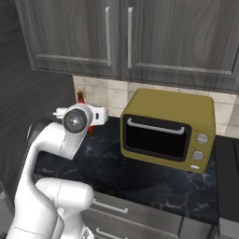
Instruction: Place the beers on the top shelf of the fridge to keep them out of children's reach, and place the mushroom on lower shelves for easy access.
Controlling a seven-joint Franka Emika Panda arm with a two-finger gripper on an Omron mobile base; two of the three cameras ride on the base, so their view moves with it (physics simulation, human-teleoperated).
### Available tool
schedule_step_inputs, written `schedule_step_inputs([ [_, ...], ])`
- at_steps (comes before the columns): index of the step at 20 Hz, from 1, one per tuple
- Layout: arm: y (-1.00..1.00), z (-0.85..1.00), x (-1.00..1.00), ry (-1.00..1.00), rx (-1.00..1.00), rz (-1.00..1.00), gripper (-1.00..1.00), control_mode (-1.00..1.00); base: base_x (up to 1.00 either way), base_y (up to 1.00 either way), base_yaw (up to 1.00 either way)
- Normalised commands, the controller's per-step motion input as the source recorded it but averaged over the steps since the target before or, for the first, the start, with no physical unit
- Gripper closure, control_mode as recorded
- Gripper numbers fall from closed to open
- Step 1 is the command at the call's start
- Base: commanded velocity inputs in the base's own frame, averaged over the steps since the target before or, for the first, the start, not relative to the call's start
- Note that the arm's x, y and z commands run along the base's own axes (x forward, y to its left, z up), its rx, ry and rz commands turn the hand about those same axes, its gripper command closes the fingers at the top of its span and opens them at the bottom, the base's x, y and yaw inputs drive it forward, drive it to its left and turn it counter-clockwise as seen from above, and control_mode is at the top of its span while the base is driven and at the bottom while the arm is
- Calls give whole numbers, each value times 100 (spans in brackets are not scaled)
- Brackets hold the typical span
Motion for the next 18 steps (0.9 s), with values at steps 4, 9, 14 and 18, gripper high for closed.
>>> schedule_step_inputs([
  [4, -20, 77, -90, 0, 0, 7, 100, -100, 0, 0, 0],
  [9, -1, 59, -82, -1, 0, 4, 100, -100, 0, 0, 0],
  [14, 0, 53, -56, -2, 0, 1, 100, -100, 0, 0, 0],
  [18, 1, 35, -51, -1, -2, 1, 100, -100, 0, 0, 0],
])
